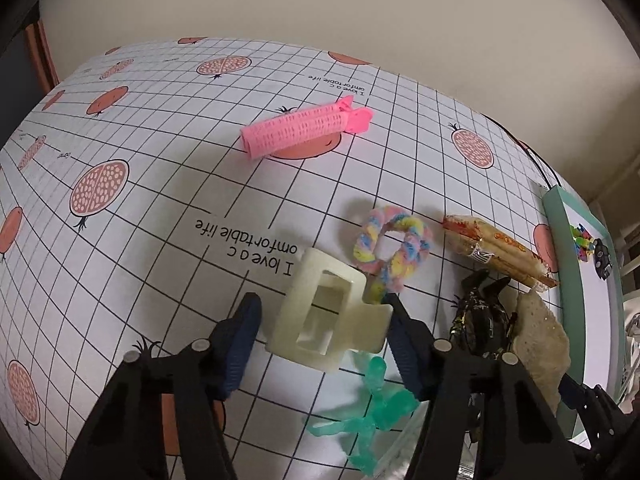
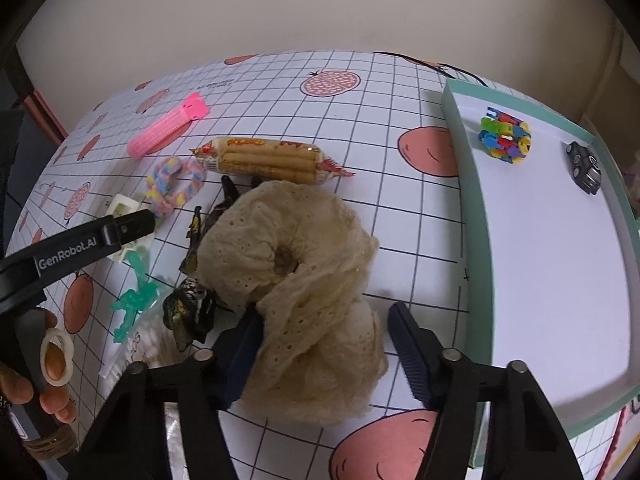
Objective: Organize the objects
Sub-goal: 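Grasp the cream claw clip with the left gripper while the right grasps the lace scrunchie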
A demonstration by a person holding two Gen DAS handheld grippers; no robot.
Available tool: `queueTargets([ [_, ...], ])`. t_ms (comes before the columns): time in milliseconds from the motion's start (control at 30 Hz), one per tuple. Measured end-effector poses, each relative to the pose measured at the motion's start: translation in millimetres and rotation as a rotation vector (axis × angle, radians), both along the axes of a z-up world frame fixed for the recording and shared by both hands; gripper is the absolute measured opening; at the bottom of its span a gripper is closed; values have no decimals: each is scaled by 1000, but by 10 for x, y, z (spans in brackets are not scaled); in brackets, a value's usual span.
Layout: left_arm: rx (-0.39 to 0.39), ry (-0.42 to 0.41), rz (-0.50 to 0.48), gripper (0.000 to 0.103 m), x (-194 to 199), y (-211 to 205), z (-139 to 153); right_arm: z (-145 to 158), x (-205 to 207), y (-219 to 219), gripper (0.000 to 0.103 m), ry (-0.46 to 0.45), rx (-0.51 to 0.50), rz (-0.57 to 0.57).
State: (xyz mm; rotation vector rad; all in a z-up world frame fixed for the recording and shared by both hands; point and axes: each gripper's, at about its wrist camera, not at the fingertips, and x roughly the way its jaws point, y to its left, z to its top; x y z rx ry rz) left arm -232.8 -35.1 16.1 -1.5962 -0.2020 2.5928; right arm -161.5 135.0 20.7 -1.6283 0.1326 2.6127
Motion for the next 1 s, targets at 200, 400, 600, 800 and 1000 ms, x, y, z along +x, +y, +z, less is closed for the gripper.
queueTargets([
  [200,-6,4,-8,51,26,-45,9,13,30,55,53,2,4,1],
  [400,0,1,6,51,51,-167,3,15,32,14,49,12,36,35],
  [600,-1,-2,4,51,76,-216,4,35,11,51,41,10,23,32],
  [800,-15,-7,-4,51,68,-197,0,41,25,70,30,8,7,24],
  [1000,-19,-11,2,50,65,-210,7,52,20,101,23,9,-20,22],
])
